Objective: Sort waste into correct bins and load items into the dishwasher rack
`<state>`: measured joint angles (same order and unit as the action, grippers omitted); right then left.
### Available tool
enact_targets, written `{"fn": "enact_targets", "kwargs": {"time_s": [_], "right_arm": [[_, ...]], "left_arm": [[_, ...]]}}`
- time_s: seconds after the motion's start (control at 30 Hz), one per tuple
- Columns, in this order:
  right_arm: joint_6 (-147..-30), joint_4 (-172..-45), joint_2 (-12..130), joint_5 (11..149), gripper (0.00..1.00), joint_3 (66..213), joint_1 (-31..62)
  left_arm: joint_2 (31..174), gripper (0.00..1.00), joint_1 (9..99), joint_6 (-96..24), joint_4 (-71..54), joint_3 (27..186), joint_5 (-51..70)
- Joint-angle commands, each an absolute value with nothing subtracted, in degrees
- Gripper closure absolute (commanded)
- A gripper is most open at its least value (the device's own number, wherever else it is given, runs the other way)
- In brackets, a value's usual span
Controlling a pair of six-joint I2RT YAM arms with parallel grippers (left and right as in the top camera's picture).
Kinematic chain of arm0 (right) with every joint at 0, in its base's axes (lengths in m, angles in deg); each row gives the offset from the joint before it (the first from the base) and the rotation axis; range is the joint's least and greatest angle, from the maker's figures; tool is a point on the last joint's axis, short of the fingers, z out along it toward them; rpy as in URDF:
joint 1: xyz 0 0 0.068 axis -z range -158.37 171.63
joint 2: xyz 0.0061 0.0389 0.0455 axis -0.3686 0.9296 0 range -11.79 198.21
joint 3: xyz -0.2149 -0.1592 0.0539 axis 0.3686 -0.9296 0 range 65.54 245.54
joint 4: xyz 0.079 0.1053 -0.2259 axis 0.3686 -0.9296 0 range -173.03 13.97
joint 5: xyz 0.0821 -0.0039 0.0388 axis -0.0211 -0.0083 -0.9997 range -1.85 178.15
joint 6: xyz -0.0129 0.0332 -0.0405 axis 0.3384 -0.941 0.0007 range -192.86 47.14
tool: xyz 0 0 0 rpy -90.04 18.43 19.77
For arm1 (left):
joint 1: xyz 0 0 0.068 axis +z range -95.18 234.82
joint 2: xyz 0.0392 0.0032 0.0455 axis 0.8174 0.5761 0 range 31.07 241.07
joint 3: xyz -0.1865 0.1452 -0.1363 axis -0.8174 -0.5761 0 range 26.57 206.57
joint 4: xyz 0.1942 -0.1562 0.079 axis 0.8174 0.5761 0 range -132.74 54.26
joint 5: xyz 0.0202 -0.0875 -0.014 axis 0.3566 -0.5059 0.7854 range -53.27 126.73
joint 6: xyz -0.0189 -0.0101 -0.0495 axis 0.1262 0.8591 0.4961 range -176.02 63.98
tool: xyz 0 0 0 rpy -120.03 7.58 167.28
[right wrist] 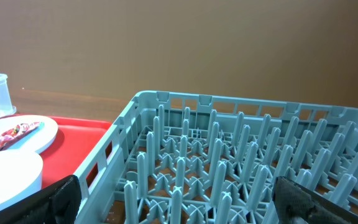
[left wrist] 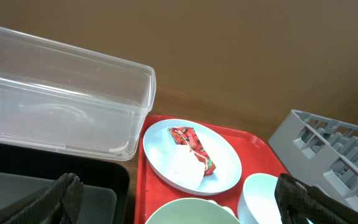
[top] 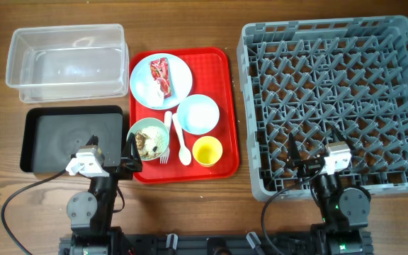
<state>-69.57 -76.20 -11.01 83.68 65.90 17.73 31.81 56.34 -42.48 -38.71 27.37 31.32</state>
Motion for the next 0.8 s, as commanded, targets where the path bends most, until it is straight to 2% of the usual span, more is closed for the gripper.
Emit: {"fn": "enact_targets", "kwargs": {"time_s": [0.0, 0.77], "right_arm": [[-69.88, -75.93, -11.14, 84.25, 0.00, 65.86, 17.95], [-71.63, -75.37, -11.14, 83.74, 0.00, 65.86, 17.95]], "left_arm": [[31.24, 0.00, 56.54, -43.42, -38.69, 26.89, 31.87], [31.46, 0.00, 56.54, -43.40, -38.71, 26.89, 31.85]]}}
